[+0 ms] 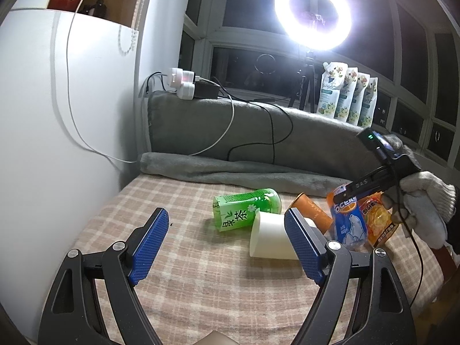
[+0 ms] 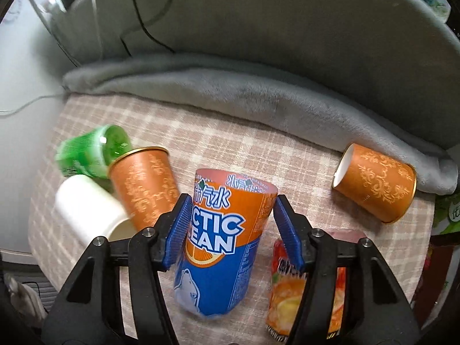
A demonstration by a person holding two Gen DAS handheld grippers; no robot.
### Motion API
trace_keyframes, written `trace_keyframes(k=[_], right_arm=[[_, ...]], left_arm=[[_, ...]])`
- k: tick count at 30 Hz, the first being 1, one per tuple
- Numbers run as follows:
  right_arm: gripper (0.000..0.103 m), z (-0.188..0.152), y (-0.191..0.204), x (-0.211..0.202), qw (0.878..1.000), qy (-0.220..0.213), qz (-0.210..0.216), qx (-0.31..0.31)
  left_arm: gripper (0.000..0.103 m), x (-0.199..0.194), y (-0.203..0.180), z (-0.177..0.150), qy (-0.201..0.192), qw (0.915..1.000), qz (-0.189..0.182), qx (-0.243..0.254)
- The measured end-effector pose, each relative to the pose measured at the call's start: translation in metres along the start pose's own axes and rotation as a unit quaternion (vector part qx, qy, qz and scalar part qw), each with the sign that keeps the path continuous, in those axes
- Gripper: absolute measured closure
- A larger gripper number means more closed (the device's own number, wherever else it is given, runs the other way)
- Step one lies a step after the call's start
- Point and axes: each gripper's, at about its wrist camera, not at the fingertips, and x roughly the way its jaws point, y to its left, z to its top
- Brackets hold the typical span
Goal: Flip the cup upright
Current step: 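Lift the cup with the right gripper, lower it and open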
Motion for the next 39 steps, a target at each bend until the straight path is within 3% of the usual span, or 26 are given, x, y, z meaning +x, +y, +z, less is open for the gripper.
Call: trace_keyframes(k=[8, 15, 24, 30, 35, 39], right_arm=[[0.044, -0.032, -0.002, -0.061, 0.996, -0.084, 0.022, 0.007], [0.044, -0.059, 0.008, -0.104, 0.992, -0.112, 0.054, 0.006], [0.044, -0.102, 0.027, -0.13, 0.99, -0.069, 0.119, -0.028], [0.044, -0.119, 0.034, -0.11, 0.985, -0.009, 0.168, -0.031], [0.044, -0.126, 0.038, -0.08, 0.985, 0.034, 0.167, -0.034], [0.042, -0.127, 0.039, -0.067, 0.984, 0.041, 0.171, -0.027]], left_arm=[[0.02, -0.005, -0.009, 0.0, -0.003, 0.9999, -0.007, 0.009], [0.02, -0.01, -0.012, 0.001, -0.006, 0.9999, -0.008, 0.01], [0.02, -0.014, -0.017, -0.001, 0.003, 0.9997, -0.024, 0.01], [0.02, -0.012, -0.018, -0.002, 0.025, 0.9983, -0.052, 0.002], [0.02, -0.006, -0.021, -0.005, 0.059, 0.9945, -0.086, -0.006], [0.02, -0.003, -0.027, -0.009, 0.076, 0.9913, -0.107, -0.007]])
